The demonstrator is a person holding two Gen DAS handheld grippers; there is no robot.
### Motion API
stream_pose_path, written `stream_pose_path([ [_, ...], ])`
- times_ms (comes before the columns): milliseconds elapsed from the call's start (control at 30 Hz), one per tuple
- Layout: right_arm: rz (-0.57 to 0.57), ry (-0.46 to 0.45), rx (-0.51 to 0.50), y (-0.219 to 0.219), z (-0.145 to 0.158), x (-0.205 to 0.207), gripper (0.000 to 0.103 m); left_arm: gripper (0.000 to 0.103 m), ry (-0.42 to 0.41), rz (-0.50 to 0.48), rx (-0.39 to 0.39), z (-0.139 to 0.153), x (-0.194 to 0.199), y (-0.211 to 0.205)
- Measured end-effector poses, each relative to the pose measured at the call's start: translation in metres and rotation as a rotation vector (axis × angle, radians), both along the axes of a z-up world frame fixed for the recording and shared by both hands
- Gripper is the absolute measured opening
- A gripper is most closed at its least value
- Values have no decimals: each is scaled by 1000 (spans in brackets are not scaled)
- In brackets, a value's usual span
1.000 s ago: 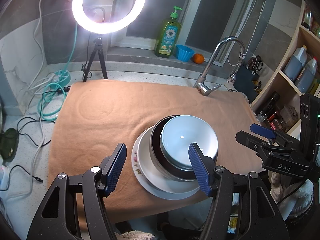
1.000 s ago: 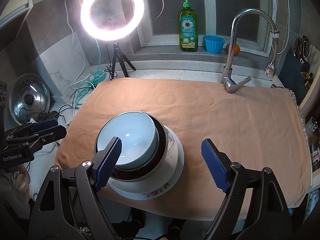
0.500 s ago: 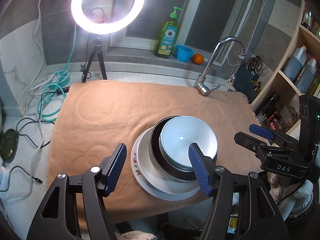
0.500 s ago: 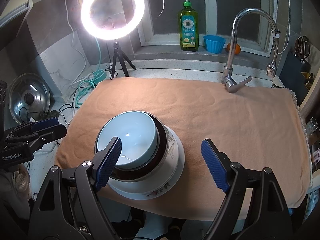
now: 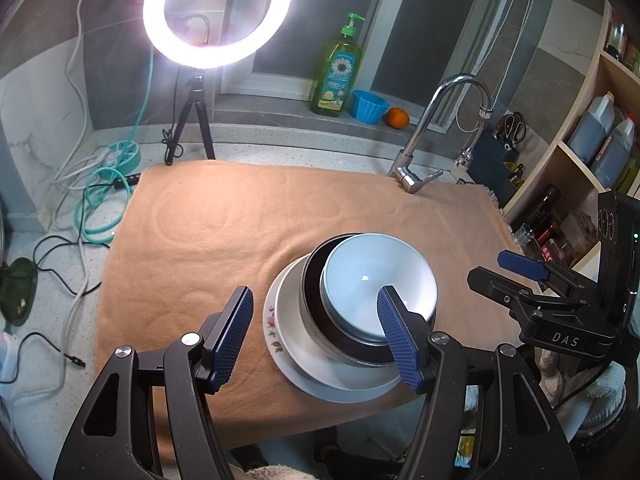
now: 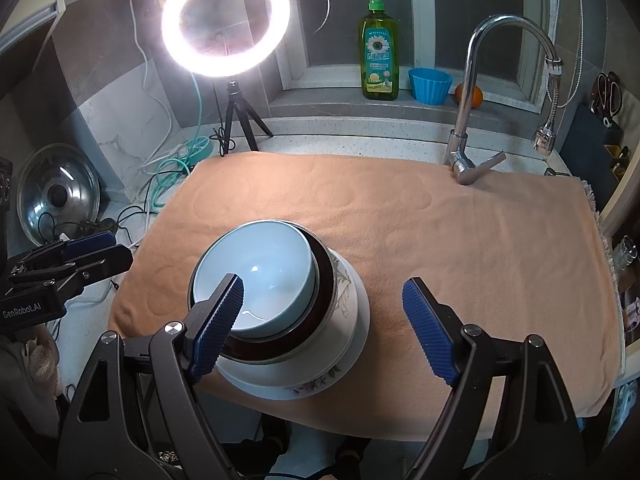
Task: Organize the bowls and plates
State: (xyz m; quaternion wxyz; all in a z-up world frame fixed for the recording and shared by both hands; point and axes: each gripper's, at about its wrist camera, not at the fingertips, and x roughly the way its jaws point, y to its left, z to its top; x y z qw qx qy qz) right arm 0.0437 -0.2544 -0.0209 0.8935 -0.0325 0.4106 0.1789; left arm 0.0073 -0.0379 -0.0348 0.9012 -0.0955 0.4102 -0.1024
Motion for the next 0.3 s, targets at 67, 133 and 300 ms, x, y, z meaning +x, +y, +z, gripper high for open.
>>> stream_pose_path([
  [67,0,-1,1,0,0,0,84,64,-4,2,2,0,1,1],
  [133,0,-1,-1,0,0,0,84,64,-12,3,4,0,1,1],
  [300,0,3,-2,0,-1,2,84,64,-15,-6,18,-1,4,1],
])
